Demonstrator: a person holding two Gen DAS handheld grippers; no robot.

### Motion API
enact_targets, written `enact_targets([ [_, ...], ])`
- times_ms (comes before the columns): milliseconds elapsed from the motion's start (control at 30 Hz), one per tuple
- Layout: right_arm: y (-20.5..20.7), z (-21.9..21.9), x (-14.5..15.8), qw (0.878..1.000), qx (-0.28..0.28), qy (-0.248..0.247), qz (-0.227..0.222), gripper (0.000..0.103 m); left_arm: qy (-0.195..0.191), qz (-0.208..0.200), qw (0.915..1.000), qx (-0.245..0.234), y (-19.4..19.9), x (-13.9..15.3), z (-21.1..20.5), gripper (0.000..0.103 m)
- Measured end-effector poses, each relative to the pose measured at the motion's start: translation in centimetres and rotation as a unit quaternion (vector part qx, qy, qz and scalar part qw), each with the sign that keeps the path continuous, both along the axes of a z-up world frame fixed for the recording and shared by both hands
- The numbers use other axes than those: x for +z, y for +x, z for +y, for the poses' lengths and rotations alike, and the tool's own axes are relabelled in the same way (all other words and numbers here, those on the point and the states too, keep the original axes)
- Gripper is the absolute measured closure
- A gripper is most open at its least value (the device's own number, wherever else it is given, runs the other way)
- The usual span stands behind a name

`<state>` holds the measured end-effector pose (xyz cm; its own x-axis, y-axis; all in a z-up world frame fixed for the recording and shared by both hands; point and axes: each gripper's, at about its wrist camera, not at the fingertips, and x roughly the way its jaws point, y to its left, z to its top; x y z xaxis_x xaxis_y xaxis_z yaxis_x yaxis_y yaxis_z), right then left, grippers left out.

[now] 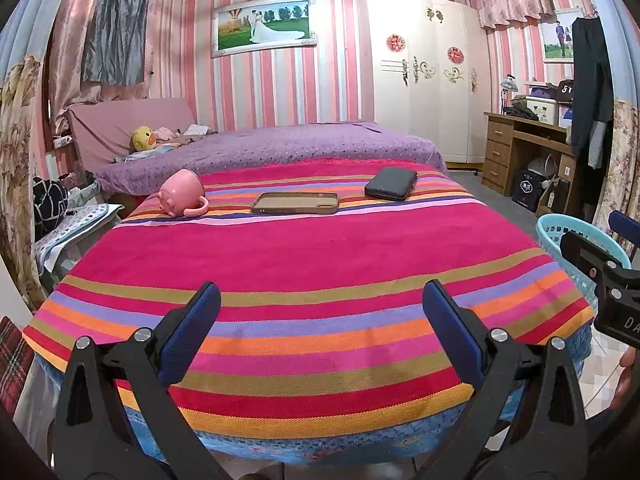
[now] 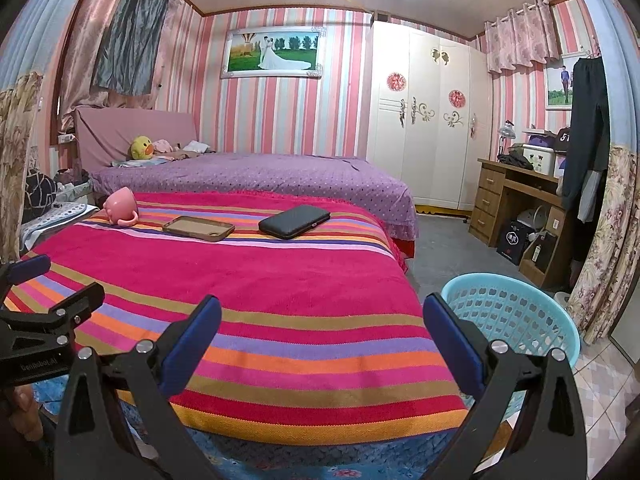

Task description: Collect trash

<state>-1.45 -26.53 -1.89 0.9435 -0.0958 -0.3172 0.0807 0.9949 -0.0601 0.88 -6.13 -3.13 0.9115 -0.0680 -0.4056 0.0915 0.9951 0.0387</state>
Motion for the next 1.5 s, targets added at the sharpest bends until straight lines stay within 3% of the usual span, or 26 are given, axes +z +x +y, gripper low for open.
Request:
enact_targets([
  [1500, -0.06, -0.27, 0.30, 1.000, -0.002, 0.000, -0.001, 0.005, 0.002, -0.001, 1.0000, 0.004, 0.11, -0.12, 0.06, 0.005],
])
